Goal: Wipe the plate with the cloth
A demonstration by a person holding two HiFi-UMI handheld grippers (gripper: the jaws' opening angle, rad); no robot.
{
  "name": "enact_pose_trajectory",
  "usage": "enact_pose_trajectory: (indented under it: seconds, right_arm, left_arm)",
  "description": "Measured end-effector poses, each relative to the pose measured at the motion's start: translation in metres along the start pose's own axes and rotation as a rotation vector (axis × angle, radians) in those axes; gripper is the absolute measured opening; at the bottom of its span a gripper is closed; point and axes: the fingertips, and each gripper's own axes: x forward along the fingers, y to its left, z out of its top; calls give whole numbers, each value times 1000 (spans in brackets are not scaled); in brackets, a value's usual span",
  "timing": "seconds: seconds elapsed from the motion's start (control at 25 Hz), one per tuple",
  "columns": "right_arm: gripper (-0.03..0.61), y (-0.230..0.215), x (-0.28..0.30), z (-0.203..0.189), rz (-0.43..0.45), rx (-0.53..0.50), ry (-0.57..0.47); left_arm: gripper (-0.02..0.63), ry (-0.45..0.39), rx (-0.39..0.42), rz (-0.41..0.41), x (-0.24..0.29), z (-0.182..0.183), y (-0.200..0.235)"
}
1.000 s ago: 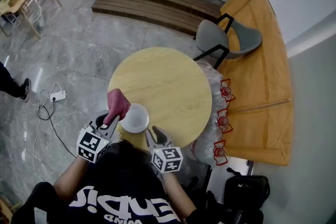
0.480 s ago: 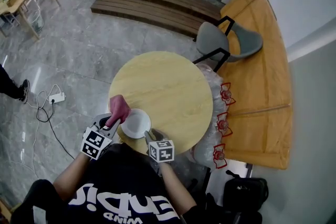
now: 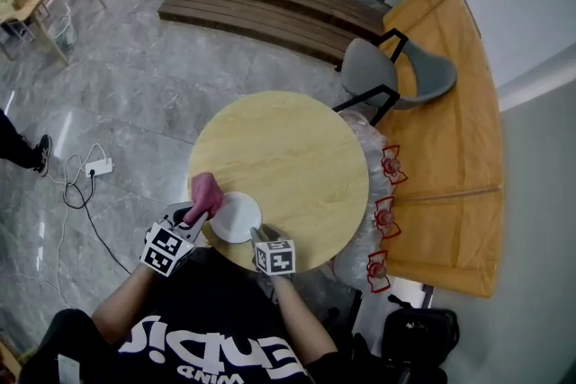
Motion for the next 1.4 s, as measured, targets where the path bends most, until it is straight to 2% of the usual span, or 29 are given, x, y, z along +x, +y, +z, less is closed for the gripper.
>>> enact_pose_trajectory:
  seconds: [0.32, 0.72, 1.4]
  right_arm:
    - [112, -1, 3, -1, 7, 26, 3]
    - [110, -2, 4, 2, 33, 58, -8]
    - [110, -3, 5, 2, 52, 31, 19]
  left_arm:
    - [52, 104, 29, -22, 18, -33, -1]
    - [52, 261, 122, -52, 44, -74, -5]
    - [52, 433, 209, -30, 71, -84, -12]
